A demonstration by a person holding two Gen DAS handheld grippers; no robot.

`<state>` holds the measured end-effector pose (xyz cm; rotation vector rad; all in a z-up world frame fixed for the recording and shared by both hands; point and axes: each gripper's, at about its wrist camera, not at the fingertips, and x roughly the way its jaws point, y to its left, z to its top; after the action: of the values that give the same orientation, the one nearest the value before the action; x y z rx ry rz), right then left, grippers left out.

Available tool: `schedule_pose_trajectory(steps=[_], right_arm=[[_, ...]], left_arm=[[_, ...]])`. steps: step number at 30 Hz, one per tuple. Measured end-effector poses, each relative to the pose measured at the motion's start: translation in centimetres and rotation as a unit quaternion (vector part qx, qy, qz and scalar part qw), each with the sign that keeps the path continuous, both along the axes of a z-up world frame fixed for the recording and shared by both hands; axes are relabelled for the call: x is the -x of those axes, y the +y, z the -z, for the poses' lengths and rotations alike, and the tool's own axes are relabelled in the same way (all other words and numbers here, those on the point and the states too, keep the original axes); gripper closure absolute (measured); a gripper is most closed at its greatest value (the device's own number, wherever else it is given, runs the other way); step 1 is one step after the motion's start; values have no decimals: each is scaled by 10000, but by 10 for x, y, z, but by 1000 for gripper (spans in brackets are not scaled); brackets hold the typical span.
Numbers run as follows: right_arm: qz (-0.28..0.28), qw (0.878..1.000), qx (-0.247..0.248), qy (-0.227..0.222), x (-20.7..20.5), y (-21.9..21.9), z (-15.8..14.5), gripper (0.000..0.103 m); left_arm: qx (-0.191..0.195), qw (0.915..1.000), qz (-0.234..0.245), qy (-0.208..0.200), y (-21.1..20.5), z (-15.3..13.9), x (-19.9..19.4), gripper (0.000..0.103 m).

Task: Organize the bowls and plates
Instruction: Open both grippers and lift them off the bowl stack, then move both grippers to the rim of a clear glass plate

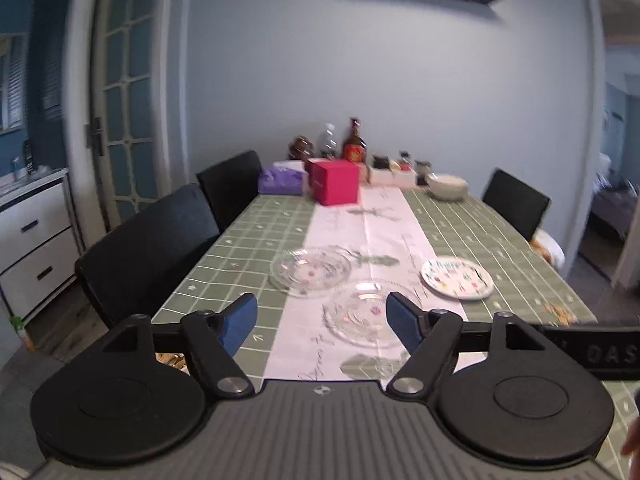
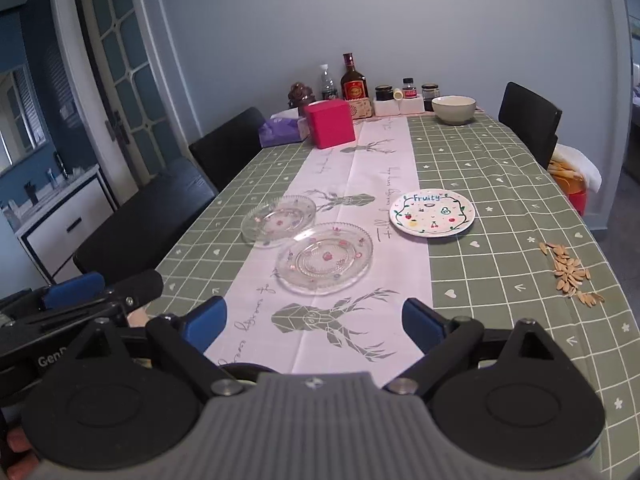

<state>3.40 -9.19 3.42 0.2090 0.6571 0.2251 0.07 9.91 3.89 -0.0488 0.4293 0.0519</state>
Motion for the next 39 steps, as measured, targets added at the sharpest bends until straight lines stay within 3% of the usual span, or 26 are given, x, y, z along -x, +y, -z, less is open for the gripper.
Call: schedule_pose_trajectory(steps=[6, 14, 17, 21, 25, 29, 31, 34, 39], right_arm=[[-162, 9997, 158, -13, -18, -1, 7, 10], [-296, 9991, 181, -241, -70, 0, -9, 10], [-301, 9990, 221, -242, -91, -2, -4, 10], [-379, 9993, 71, 18, -122, -3, 12, 10], [-549, 9981, 7, 291, -155, 1, 29, 10], [-737, 9961, 18, 479, -188, 6, 48, 10], [-786, 9951, -98, 590, -204, 4, 60, 10], [-552, 9929, -614, 858, -226, -7, 85, 13], [-331, 9808, -1401, 1319, -245, -34, 129, 27]], left_arm=[[760, 9965, -79, 325, 24, 8, -25, 16], [727, 9965, -89, 399, 28, 4, -70, 16], [533, 9974, 34, 491, 27, 9, -88, 16], [481, 9967, 8, 657, 30, 24, -112, 16], [569, 9920, 76, 1127, 33, 45, -143, 16], [594, 9911, 19, 1193, 33, 61, -165, 16], [433, 9901, 150, 1327, 30, 69, -180, 16], [523, 9868, 128, 1527, 31, 82, -198, 16], [651, 9733, 830, 2038, 30, 107, -220, 21]])
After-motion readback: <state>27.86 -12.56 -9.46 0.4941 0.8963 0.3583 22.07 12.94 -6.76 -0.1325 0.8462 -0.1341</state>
